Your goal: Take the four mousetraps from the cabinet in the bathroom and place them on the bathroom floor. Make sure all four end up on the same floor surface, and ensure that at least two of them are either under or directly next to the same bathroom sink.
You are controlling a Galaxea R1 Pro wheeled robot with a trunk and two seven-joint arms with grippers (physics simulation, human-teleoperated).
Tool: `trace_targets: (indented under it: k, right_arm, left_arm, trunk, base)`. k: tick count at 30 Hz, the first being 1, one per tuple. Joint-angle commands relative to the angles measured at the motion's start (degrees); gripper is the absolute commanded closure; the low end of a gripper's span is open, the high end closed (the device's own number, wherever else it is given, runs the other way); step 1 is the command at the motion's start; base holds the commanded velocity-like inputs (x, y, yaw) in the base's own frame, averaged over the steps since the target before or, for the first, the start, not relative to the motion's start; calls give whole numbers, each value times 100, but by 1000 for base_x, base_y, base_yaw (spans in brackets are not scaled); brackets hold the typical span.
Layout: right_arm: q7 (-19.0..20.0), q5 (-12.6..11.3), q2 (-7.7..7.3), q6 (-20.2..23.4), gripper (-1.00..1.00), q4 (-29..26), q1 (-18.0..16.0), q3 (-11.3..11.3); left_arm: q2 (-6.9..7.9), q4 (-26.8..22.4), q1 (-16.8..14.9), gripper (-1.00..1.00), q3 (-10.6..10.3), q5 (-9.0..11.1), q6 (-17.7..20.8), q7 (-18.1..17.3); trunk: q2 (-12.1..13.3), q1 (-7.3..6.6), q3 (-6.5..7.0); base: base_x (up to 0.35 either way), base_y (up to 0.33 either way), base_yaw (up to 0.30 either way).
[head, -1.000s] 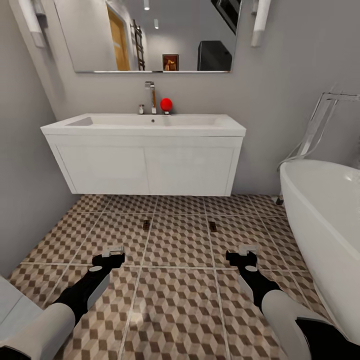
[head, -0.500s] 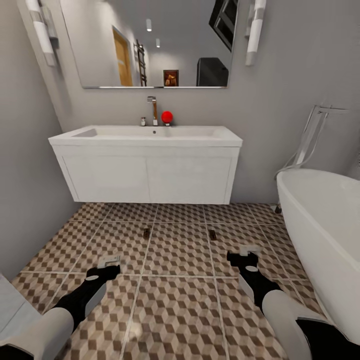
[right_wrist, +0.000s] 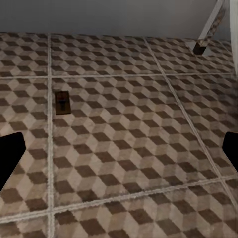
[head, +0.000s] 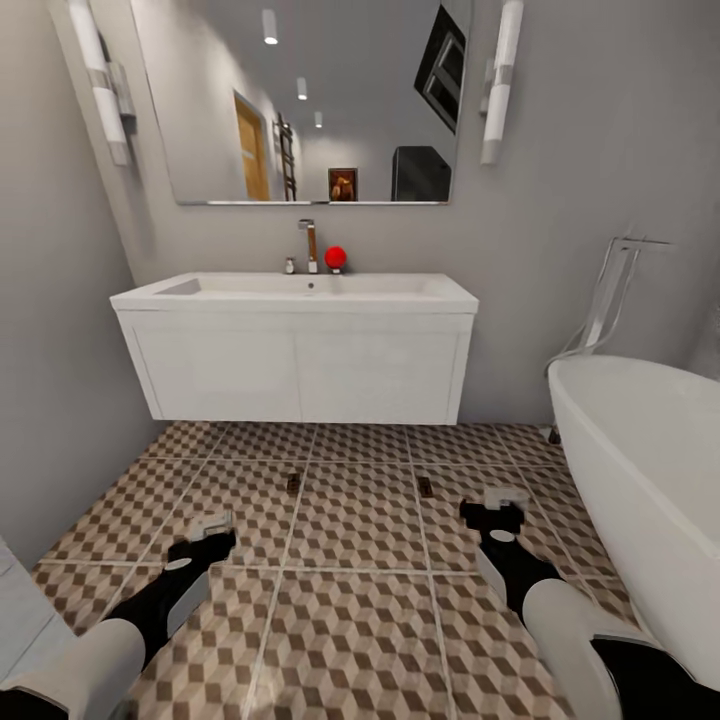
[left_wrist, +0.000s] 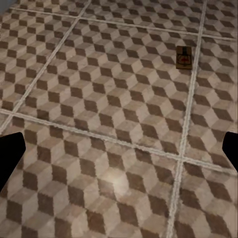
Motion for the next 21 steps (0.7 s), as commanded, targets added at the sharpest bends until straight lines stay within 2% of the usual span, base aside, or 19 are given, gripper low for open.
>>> trace_targets:
  k: [1, 14, 21]
  right_arm:
    - [-46, 65, 8, -17, -100, 6, -4, -47]
    - [-151, 73, 29, 22, -100, 73, -4, -36]
    - [-138, 65, 22, 13, -100, 80, -4, -34]
  left_arm:
    - [7, -25, -3, -100, -49, 65, -26, 34]
    - [20, -143, -3, -100, -59, 63, -65, 54]
    - [19, -181, -3, -100, -59, 85, -69, 49]
  trunk:
    - [0, -3, 17]
    - [18, -38, 305]
    - [299, -191, 431]
  base:
    - [0, 0, 0]
    - [0, 0, 0]
    - [0, 0, 0]
